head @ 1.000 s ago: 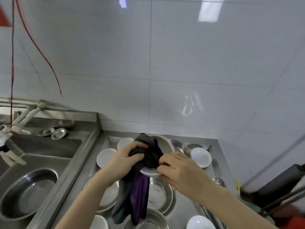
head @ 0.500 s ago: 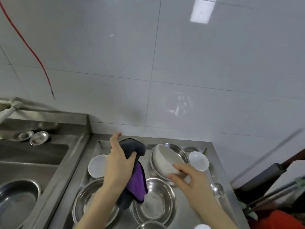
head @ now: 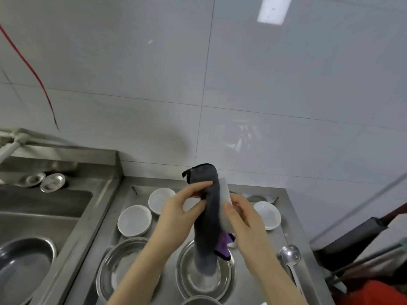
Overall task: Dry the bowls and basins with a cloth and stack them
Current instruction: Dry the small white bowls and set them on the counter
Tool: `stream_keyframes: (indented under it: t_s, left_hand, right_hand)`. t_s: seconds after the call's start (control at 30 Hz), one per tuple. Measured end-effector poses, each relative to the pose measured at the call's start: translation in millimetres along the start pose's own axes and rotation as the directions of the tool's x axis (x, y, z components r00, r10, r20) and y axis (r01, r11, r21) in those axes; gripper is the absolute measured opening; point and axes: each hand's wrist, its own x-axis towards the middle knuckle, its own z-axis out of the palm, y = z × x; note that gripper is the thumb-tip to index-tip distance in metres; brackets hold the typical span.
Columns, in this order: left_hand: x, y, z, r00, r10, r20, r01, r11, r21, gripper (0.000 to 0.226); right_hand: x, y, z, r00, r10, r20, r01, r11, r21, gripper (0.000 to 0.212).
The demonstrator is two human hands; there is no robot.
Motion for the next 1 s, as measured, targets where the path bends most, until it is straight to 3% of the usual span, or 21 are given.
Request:
stream_keyframes:
  t_s: [0.1, 0.27, 0.43, 0.57, 0.63, 0.73, 0.8, 0.9, 1.0]
  left_hand:
    - [4.4, 2.7, 20.7, 0.99, 0.024, -0.141, -0.02, 0.999, 0.032, 0.053]
    - [-1.5, 6.5, 42.2, 0.969, -0.058, -0.24, 0.035, 0.995, -0.097, 0.056]
    - [-20.1, 16.4, 66.8, 0.993, -0.048, -0.107, 0.017, 0.961, -0.277, 0.038]
    - [-23.3, 18.9, 83.7, 0.986, 0.069, -0.154, -0.074, 0.997, -0.029, 0.045]
    - [-16.7, 20.1, 81.0, 0.985, 0.047, -0.168, -0.049, 0.999, -0.008, 0.046]
    - [-5.6, 28.1, 68.0, 0.986, -0.052, -0.157, 0.024, 0.985, -0.173, 0.038]
    - [0.8, 40.9, 57.3, 0.973, -0.198, -0.122, 0.159, 0.95, -0.268, 0.034]
    - [-2.7, 57.2, 56.9, 0.918, -0.392, -0.06, 0.319, 0.821, -0.473, 0.041]
    - [-13.1, 66.4, 80.9, 0.899, -0.422, -0.117, 0.24, 0.697, -0.675, 0.049]
  right_hand:
    - [-7.5, -3.1, -7.4, 0.997, -0.063, 0.053, 0.064, 0.998, -0.021, 0.013]
    - [-21.5, 1.6, -28.2, 0.981, -0.117, 0.156, 0.128, 0.99, -0.06, 0.01]
    - [-15.0, -6.0, -38.1, 0.984, -0.103, 0.145, 0.105, 0.994, -0.01, 0.015]
    - [-2.5, -9.3, -37.9, 0.99, -0.098, 0.098, 0.104, 0.993, -0.063, 0.016]
    - [-5.5, -11.3, -40.4, 0.983, -0.11, 0.147, 0.123, 0.989, -0.081, 0.015]
    - [-15.5, -13.8, -53.7, 0.952, -0.154, 0.264, 0.174, 0.983, -0.055, 0.015]
    - [-20.9, -17.8, -62.5, 0.927, -0.185, 0.327, 0.202, 0.979, -0.019, 0.014]
    - [-21.4, -25.8, -66.5, 0.935, -0.189, 0.299, 0.164, 0.981, 0.107, 0.01]
    - [-12.0, -26.7, -58.9, 0.968, -0.124, 0.22, 0.04, 0.935, 0.351, 0.013]
